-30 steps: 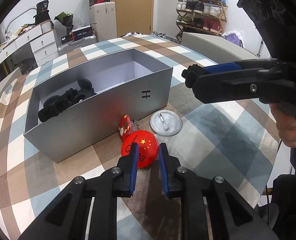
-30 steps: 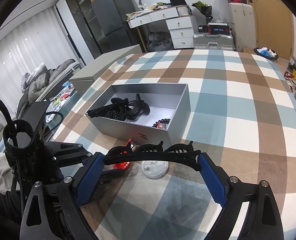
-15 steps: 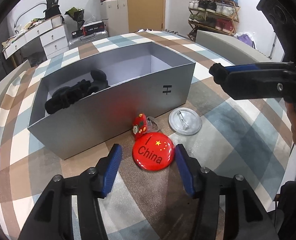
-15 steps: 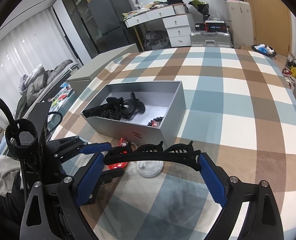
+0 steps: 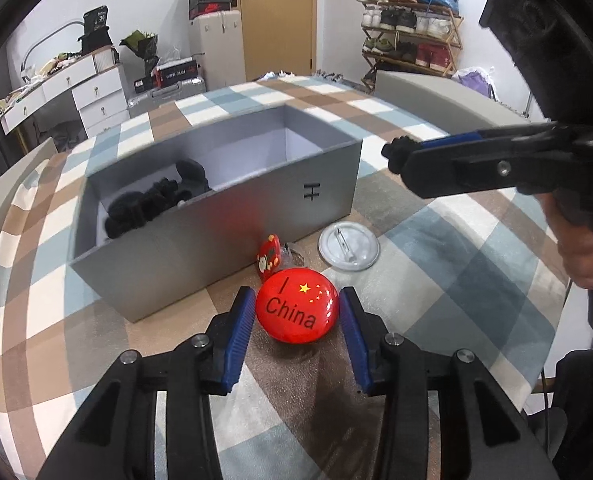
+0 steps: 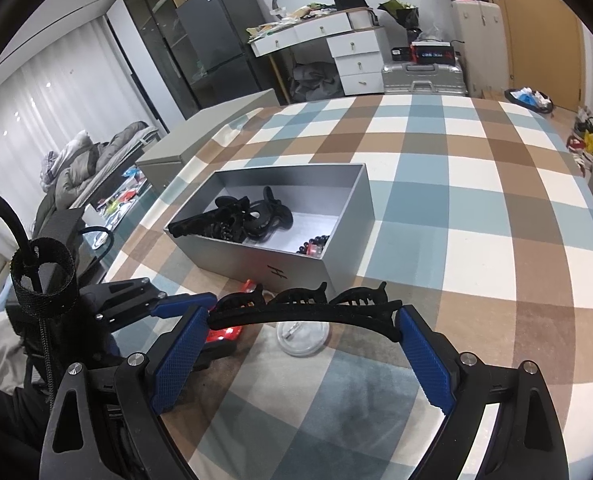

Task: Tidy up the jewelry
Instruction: 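Carry the badge and long clip into the box while the left gripper releases the badge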

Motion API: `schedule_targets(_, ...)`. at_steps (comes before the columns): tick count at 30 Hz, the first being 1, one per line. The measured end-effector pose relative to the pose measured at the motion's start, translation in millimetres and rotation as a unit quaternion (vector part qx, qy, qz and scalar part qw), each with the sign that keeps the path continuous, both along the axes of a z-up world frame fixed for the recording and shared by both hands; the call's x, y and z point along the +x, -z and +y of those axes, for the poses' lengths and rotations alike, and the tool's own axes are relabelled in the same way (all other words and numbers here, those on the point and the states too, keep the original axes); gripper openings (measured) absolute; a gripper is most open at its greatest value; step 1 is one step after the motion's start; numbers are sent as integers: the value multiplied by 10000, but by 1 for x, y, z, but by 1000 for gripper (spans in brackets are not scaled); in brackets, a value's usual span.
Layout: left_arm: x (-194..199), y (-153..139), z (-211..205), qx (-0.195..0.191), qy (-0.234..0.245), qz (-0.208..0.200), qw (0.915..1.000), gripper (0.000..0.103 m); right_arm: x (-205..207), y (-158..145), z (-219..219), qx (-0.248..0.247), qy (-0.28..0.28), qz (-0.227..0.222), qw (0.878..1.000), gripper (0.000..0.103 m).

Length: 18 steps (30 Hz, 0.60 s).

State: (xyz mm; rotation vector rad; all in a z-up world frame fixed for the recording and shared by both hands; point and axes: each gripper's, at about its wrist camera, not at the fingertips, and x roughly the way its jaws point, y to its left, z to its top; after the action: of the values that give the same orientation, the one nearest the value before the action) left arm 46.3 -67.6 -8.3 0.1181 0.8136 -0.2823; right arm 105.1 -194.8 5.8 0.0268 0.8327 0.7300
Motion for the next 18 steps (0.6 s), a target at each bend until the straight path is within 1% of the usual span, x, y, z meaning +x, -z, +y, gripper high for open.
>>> schedule_targets(7, -5, -18, 11, -191, -148, -361, 9991, 37, -3, -10, -2, 292, -13, -127, 9995, 94)
schedule_targets(10, -6, -27, 20, -393, -221, -615, 9971, 37, -3, -15, -5, 541, -2, -119, 9985, 94)
schedule_targets(14, -4, -37, 34, -583, -507, -859, 9933, 37, -3, -19, -5, 689, 34, -213, 9974, 94)
schedule_targets(18, 0, -42, 45, -702, -746, -994, 9898, 37, -4, -23, -4, 942, 37, -283, 9951, 95)
